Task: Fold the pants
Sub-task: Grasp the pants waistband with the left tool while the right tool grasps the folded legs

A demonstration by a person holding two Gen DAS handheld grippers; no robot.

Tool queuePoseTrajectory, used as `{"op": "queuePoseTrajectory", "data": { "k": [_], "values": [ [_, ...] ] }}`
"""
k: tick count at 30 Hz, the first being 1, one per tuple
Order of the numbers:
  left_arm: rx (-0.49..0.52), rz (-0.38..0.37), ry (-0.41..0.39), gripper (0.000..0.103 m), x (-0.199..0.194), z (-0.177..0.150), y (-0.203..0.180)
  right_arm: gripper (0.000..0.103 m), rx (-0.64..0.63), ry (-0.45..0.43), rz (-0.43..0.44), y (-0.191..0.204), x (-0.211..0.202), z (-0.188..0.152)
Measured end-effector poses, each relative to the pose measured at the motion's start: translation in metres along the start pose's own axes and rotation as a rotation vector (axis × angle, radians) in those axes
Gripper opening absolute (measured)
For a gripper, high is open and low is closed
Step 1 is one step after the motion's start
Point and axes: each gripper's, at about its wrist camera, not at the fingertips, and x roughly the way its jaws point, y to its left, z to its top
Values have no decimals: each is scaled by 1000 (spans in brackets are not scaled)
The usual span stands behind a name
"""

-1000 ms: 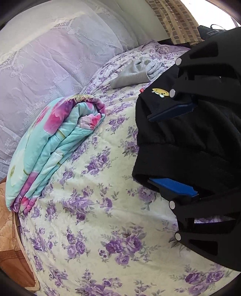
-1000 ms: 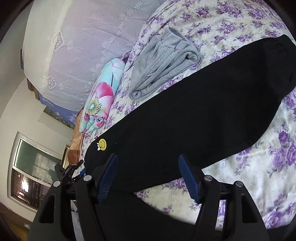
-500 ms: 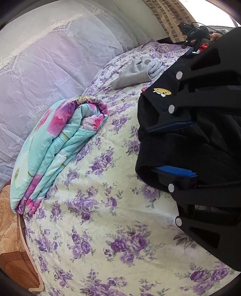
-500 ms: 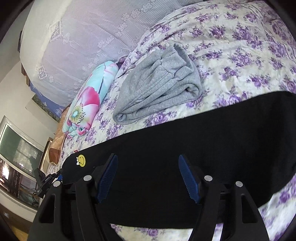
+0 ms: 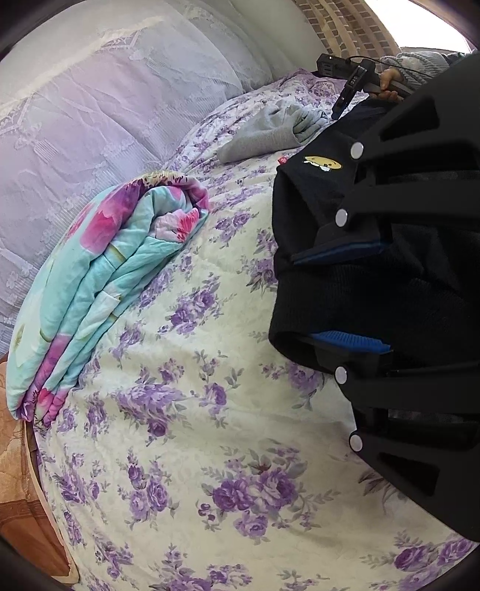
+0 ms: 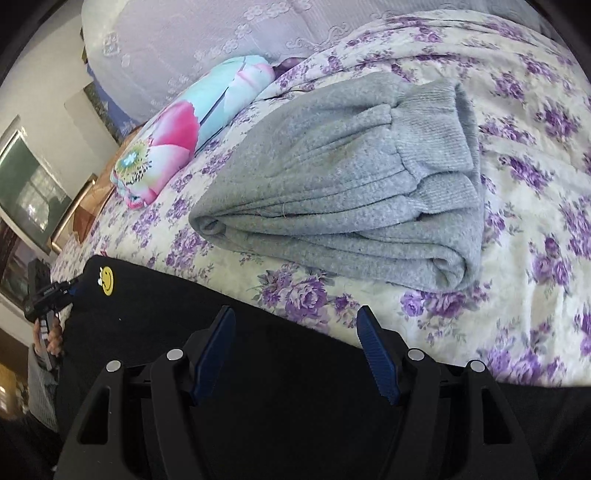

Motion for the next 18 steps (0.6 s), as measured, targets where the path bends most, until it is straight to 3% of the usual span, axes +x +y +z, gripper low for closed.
{"op": "queuePoseTrajectory", "data": {
  "k": [7,13,18],
  "values": [
    [-3,2,6,33,3,1,1,69,-174,55,-52,13,19,-10],
    [-14,-2,10,34,4,2,4,72,-284,51,-141,30,23,-16],
    [-14,-3,9,34,4,2,4,64,-425,52,-200,52,27,-17]
  ]
}}
